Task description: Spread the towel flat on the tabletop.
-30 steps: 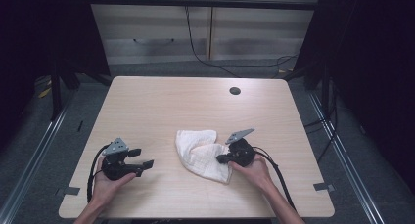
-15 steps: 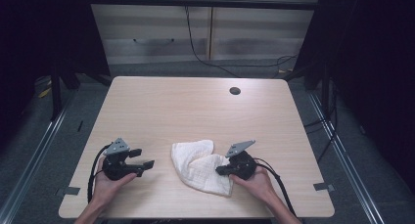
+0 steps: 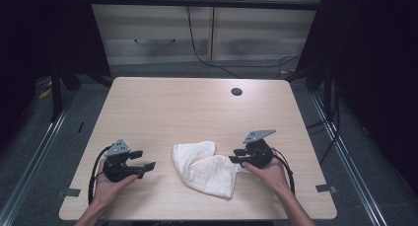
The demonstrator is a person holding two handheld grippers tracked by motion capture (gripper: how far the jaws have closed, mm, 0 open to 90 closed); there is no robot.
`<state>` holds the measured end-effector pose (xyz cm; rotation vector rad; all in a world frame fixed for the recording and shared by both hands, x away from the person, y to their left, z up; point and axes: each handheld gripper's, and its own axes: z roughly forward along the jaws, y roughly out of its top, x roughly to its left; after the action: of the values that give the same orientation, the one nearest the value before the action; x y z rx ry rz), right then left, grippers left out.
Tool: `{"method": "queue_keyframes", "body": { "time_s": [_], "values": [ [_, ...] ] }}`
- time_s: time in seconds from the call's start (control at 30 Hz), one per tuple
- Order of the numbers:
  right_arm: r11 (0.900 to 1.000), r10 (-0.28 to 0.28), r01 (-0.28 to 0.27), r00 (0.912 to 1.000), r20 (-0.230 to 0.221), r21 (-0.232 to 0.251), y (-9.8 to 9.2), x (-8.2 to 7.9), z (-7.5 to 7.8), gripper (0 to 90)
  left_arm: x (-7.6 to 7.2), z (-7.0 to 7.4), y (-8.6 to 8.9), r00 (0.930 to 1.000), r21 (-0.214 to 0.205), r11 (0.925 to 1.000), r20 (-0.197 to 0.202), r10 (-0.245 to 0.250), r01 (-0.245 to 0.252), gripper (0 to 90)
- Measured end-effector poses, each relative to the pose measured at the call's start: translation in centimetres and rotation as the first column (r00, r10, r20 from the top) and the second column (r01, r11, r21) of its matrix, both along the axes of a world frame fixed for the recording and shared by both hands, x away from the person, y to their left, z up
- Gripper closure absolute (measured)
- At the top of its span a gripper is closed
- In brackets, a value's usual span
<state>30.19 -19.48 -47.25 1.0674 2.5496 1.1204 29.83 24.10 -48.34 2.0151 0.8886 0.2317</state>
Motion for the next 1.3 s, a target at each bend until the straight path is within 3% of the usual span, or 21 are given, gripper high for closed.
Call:
{"method": "queue_keyframes", "body": {
  "time_s": [0.23, 0.4, 0.47, 0.5, 0.53, 0.77, 0.97, 1.03, 1.07, 1.13, 1.3],
  "values": [
    [1.0000, 0.005, -0.005, 0.9995, -0.030, 0.008, 0.3, 0.8, -1.3, 61.4, 0.1, 0.0, 0.1, 1.0000, -0.007, 1.0000, -0.003, 0.002, -0.002, 27.5],
    [0.9999, 0.012, -0.012, 0.9981, -0.060, 0.004, 0.4, 1.0, -1.9, 69.6, 0.0, 0.0, 0.1, 1.0000, -0.007, 1.0000, 0.000, -0.003, 0.003, 27.6],
    [0.9996, 0.028, -0.028, 0.9978, -0.061, 0.007, 0.5, 0.9, -1.9, 81.0, 0.0, 0.0, 0.2, 1.0000, -0.008, 1.0000, -0.002, -0.003, 0.003, 27.5],
    [0.9994, 0.033, -0.032, 0.9976, -0.061, 0.013, 0.5, 0.9, -1.9, 81.0, 0.0, 0.0, 0.2, 1.0000, -0.008, 1.0000, -0.002, -0.003, 0.003, 27.5],
    [0.9993, 0.035, -0.034, 0.9975, -0.061, 0.017, 0.6, 0.9, -1.9, 86.9, 0.0, 0.0, 0.1, 1.0000, -0.009, 1.0000, -0.002, -0.001, 0.001, 27.5],
    [0.9987, 0.029, -0.028, 0.9992, -0.027, 0.043, 0.4, 0.7, -1.0, 89.2, 0.0, 0.0, 0.2, 1.0000, -0.010, 0.9999, 0.001, 0.000, 0.000, 27.5],
    [0.9951, 0.016, -0.019, 0.9993, 0.033, 0.097, -0.4, 0.7, 1.5, 89.8, 0.0, 0.1, 0.2, 1.0000, -0.010, 1.0000, 0.002, 0.001, -0.001, 27.5],
    [0.9926, 0.004, -0.011, 0.9983, 0.058, 0.121, -0.7, 0.9, 2.8, 89.8, 0.0, 0.1, 0.2, 1.0000, -0.010, 0.9999, 0.001, 0.003, -0.003, 27.5],
    [0.9910, -0.003, -0.009, 0.9963, 0.086, 0.134, -0.8, 1.1, 4.1, 89.9, 0.0, 0.1, 0.2, 1.0000, -0.010, 0.9999, 0.005, 0.004, -0.004, 27.5],
    [0.9905, -0.004, -0.009, 0.9953, 0.097, 0.137, -0.8, 1.2, 4.9, 89.9, 0.0, 0.1, 0.3, 1.0000, -0.010, 0.9999, 0.005, 0.006, -0.006, 27.5],
    [0.9857, -0.019, -0.009, 0.9858, 0.167, 0.169, -0.6, 2.1, 8.8, 89.9, 0.0, 0.1, 0.2, 1.0000, -0.010, 0.9999, 0.006, 0.006, -0.006, 27.5]
  ]
}}
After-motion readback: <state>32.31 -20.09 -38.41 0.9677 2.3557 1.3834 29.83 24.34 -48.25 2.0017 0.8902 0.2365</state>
